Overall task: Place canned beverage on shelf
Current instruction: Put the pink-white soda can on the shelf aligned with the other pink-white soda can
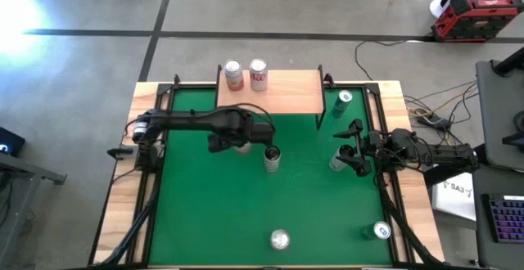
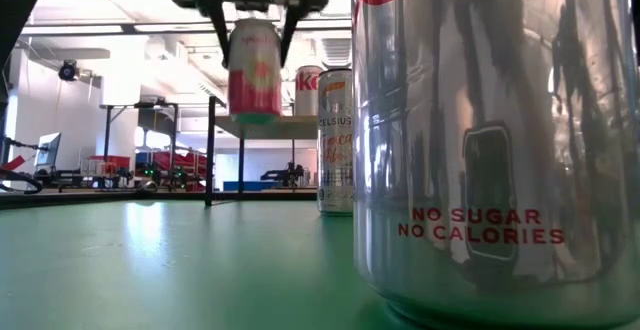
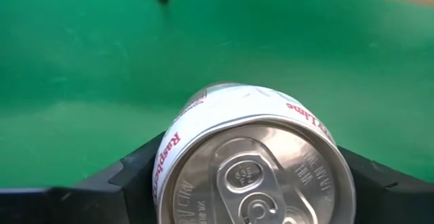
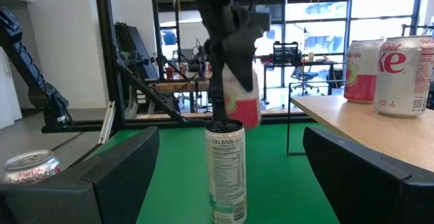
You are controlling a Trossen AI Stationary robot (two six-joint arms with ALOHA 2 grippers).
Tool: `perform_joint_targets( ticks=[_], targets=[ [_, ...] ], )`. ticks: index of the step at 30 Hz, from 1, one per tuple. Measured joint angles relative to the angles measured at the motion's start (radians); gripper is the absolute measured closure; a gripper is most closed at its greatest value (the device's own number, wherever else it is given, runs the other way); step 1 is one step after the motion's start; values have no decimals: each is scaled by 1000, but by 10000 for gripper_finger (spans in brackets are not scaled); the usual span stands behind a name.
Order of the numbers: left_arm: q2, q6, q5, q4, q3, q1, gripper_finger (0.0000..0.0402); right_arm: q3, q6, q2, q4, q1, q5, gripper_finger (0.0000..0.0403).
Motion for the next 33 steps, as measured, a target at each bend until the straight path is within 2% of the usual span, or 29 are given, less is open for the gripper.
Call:
perform_joint_targets(
  ticks=[7,11,15,20,23,33],
  targets=[
    [-4,170,-126,6,94,15,115,0,0,0,0,0,0,46],
    [-5,274,-147,3,107,52,114,0,0,0,0,0,0,46],
    [-5,387,-139,2,110,120,114,0,0,0,0,0,0,46],
    [-13,502,-52,3,110,228,113,0,0,0,0,0,0,46],
    [-26,551,-33,2,110,276,113,0,0,0,0,0,0,46],
    [-36,649,-22,3,109,350,113,0,0,0,0,0,0,46]
  ],
)
